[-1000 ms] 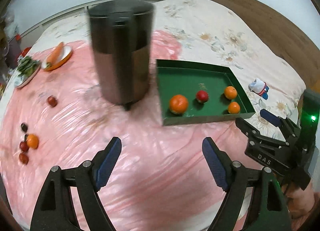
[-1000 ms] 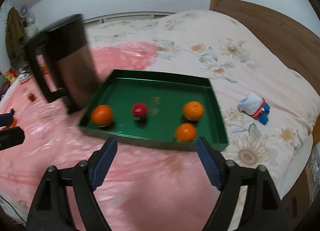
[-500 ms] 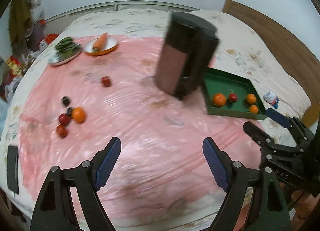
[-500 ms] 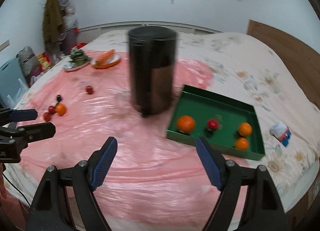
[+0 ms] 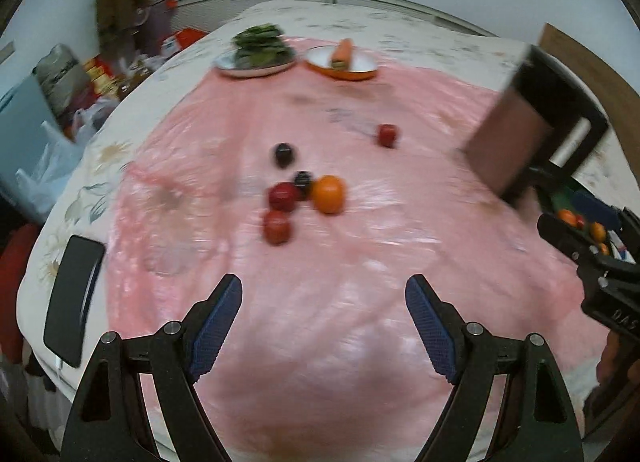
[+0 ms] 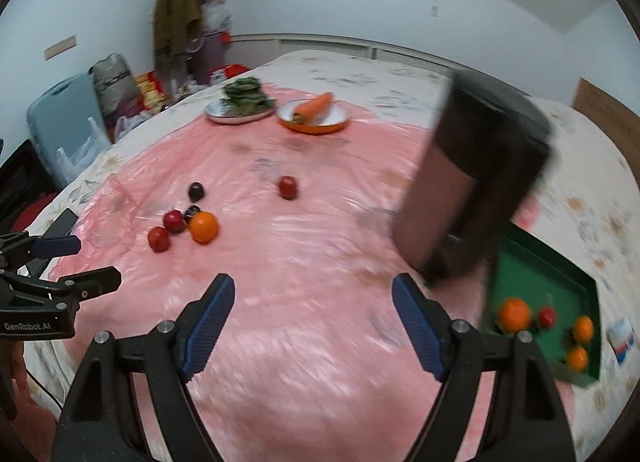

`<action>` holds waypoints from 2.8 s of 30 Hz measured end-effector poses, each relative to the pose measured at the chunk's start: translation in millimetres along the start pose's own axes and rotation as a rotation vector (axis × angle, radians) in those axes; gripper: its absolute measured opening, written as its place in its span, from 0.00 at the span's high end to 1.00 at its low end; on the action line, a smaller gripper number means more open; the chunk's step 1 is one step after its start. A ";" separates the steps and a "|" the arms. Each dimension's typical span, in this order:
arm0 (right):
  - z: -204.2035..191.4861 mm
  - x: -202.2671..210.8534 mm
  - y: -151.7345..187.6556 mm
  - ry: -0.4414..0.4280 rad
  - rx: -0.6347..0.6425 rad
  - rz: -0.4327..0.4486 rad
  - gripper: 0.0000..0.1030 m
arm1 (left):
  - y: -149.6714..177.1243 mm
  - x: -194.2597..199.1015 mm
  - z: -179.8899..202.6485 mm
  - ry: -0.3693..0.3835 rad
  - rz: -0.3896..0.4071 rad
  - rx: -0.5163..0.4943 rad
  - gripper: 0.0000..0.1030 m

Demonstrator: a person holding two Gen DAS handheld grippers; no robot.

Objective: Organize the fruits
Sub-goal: 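Withdraw both open tools from the tray back toward the loose fruit, then close the right tool on an orange while the left tool grasps a red apple, then lift the orange and red apple and carry both toward the green tray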

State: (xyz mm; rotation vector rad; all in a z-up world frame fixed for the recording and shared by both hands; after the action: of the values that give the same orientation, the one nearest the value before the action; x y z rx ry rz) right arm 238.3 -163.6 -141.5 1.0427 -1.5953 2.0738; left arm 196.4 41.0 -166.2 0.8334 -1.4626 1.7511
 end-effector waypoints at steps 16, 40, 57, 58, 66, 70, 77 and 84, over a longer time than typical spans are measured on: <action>-97.5 -116.3 -49.5 -0.250 0.175 -0.078 0.00 | -25.9 -75.8 -48.5 0.005 -0.062 -0.062 0.23; -117.6 -173.1 -38.1 -0.277 0.187 -0.190 0.64 | -26.7 -118.5 -59.0 0.042 -0.135 -0.022 0.72; -89.7 -122.5 -28.0 -0.224 0.136 -0.160 0.64 | -21.8 -52.0 -51.2 0.074 -0.082 -0.014 0.78; -87.1 -120.3 -26.7 -0.219 0.130 -0.162 0.64 | -20.9 -50.5 -51.1 0.073 -0.084 -0.015 0.78; -73.0 -107.8 -22.8 -0.226 0.101 -0.158 0.76 | -21.6 -67.2 -51.3 0.061 -0.123 -0.006 0.80; -72.3 -117.4 -17.9 -0.256 0.084 -0.183 0.75 | -18.0 -74.8 -51.8 0.058 -0.158 -0.007 0.80; -89.0 -138.3 -13.1 -0.264 0.101 -0.202 0.75 | -17.0 -80.2 -46.2 0.026 -0.169 -0.037 0.78; -91.3 -150.5 -16.4 -0.225 0.108 -0.210 0.75 | -12.5 -97.4 -49.3 0.017 -0.183 0.003 0.74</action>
State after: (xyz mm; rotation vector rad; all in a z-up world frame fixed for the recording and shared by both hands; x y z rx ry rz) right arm 319.2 -47.3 -247.1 1.4601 -1.4118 1.9761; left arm 258.4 80.6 -247.8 0.9215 -1.3283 1.6205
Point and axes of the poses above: each gripper's, at about its wrist camera, not at the fingertips, and x roughly against the way its jaws point, z to its right, y to its underside, the point moved 1 cm from there along -x, roughly the way its jaws point, and after that the axes turned 5 degrees about y, right-handed, at the moved point
